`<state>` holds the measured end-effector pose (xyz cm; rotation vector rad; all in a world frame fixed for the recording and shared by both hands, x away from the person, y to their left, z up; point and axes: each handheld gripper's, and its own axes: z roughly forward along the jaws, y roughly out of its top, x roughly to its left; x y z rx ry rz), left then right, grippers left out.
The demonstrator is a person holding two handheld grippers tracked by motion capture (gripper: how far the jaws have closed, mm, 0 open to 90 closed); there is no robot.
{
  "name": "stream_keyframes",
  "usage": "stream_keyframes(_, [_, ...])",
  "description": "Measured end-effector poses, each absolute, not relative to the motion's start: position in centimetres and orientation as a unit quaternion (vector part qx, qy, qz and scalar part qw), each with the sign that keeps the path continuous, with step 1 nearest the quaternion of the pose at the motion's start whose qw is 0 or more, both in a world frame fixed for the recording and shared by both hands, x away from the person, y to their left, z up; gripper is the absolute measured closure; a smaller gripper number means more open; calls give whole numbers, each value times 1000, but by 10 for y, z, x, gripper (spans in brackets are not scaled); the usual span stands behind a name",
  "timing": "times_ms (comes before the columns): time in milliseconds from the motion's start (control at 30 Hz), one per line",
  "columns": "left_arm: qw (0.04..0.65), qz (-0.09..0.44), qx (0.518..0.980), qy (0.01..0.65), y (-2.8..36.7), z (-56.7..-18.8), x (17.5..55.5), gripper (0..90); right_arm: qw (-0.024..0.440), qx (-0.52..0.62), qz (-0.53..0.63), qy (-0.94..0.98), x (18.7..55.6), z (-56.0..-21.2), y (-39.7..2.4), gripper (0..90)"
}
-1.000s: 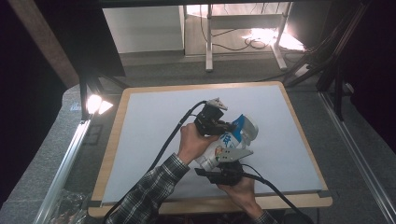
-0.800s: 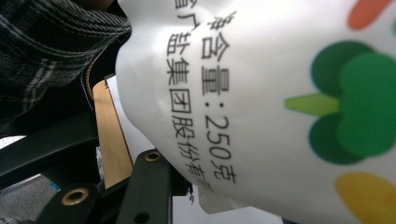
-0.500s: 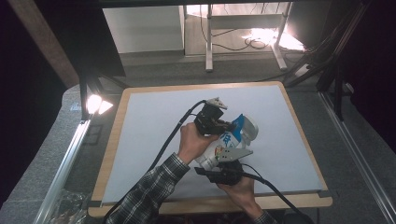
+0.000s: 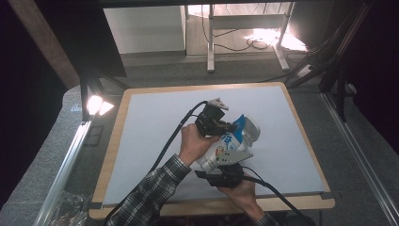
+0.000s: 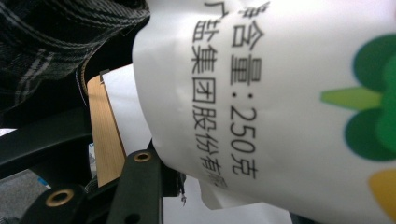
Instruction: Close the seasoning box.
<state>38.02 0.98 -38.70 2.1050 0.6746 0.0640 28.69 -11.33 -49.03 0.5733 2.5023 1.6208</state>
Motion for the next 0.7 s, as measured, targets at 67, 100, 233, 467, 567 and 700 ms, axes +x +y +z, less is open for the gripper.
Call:
stream_keyframes(67, [449,27,850,273,10,-387,380,898,48,190,534,823,287,-491,-113,583])
stream_keyframes(100, [449,28,850,273,10,-387,380,898,49,190,534,823,288,-491,-113,581])
stream_keyframes(233, [449,32,851,272,10,-387,380,898,46,190,535,822,288,-491,-113,571])
stream_keyframes(467, [452,37,848,274,11,-386,379,898,42,191,538,820,289,-492,-113,557])
stream_keyframes(567, [453,38,848,274,11,-385,379,898,42,191,538,820,288,-492,-113,555])
stream_keyframes(700, [454,39,847,274,11,-385,378,898,42,190,539,819,288,-492,-113,555])
